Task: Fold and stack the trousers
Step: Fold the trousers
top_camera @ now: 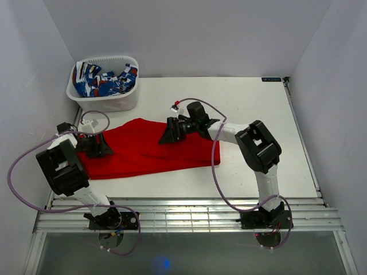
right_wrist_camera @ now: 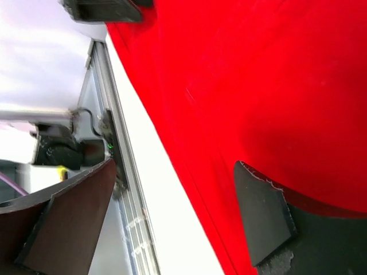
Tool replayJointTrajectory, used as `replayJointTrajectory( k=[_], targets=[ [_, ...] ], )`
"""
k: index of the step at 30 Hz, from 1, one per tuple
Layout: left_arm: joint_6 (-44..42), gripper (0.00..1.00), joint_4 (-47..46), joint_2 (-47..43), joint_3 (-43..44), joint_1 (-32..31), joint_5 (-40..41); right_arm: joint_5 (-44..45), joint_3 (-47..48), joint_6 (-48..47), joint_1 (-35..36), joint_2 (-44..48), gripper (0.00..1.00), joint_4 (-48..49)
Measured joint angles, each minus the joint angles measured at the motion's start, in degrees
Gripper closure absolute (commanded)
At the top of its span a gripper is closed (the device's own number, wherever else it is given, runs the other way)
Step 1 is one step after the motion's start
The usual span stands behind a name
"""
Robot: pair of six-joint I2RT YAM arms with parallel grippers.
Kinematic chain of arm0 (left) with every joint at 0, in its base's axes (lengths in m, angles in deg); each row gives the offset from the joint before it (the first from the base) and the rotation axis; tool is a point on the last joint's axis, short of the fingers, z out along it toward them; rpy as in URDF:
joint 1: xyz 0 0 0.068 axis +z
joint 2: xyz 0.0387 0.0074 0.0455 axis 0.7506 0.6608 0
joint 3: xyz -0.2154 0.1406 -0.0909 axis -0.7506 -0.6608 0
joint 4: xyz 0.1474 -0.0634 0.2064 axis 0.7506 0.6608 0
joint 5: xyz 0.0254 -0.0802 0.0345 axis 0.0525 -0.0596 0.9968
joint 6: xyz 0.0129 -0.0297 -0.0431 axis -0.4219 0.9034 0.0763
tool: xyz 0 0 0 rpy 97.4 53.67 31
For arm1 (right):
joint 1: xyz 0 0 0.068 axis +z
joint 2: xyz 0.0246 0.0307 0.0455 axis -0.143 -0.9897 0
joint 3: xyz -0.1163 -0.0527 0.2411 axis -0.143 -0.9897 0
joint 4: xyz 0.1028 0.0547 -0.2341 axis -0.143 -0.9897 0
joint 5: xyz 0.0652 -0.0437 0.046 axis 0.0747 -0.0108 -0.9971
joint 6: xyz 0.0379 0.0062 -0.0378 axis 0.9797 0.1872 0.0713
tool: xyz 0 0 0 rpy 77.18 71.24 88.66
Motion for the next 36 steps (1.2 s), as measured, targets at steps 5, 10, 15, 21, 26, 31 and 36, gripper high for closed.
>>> replayJointTrajectory(
  k=[5,10,15,21,26,31,36],
  targets=[
    [-1.07,0.31,5.16,-3.04,2.93,-1.49,-4.04,0.17,1.81,-13.09,-3.89,4.33,0.17,-15.32],
    [2.47,0.27,4.98,-7.39,4.96,-9.86,-5.86,9.92,1.18,-33.83,-11.13,13.86,0.20,-33.77],
    [11.04,0.24,-0.42,-5.73,5.25,-18.64,-7.80,21.64,-8.81,-50.64,-12.35,24.70,0.15,-42.34],
    [20.94,0.22,-7.93,2.64,6.45,-24.41,-4.07,30.23,-17.53,-60.30,-11.87,26.95,0.13,-47.34],
    [25.53,0.22,-11.17,7.91,8.35,-27.56,0.02,33.44,-19.67,-63.47,-12.26,26.88,0.12,-47.25],
    [27.98,0.33,-12.37,8.55,8.63,-29.94,2.23,34.86,-20.55,-64.70,-12.83,26.21,0.13,-46.16],
    [30.23,0.49,-12.52,10.60,10.25,-32.22,2.19,35.39,-20.85,-64.65,-14.43,25.83,0.21,-45.20]
  ],
)
